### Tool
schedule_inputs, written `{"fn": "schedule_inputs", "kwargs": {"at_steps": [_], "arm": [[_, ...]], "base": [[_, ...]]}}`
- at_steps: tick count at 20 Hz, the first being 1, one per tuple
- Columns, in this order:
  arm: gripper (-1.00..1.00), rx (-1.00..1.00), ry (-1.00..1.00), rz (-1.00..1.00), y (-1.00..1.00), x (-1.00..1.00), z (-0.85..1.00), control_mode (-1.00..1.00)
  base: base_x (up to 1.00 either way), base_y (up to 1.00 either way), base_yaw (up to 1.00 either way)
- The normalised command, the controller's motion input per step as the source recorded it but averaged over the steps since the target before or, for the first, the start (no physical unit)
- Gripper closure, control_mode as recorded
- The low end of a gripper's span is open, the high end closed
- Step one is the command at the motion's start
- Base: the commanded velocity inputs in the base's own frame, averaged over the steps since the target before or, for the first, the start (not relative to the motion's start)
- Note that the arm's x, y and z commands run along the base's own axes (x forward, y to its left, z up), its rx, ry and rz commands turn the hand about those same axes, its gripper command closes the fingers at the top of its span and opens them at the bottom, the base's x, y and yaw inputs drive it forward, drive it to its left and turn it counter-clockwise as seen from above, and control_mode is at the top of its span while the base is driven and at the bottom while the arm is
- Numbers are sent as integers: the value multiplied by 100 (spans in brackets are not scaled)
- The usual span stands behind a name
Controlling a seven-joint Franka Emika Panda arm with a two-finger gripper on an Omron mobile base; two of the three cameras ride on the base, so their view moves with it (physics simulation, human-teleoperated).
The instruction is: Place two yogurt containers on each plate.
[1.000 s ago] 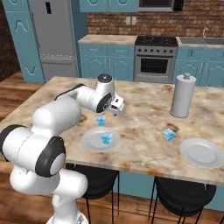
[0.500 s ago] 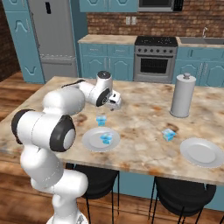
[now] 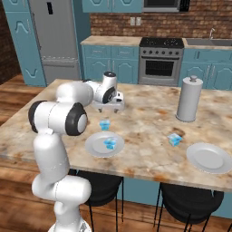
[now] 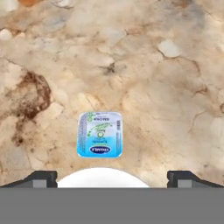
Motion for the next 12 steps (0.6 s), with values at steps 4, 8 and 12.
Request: {"fn": "schedule_inputs", "kwargs": {"at_steps": [4, 8, 12], "arm": [[-100, -21, 5, 7, 5, 0, -37, -100], [-100, 0, 13, -1, 17, -4, -36, -100], [-100, 0, 6, -2, 31, -8, -31, -100]], "base": [[0, 0, 0], [0, 0, 0], [0, 0, 0]]}}
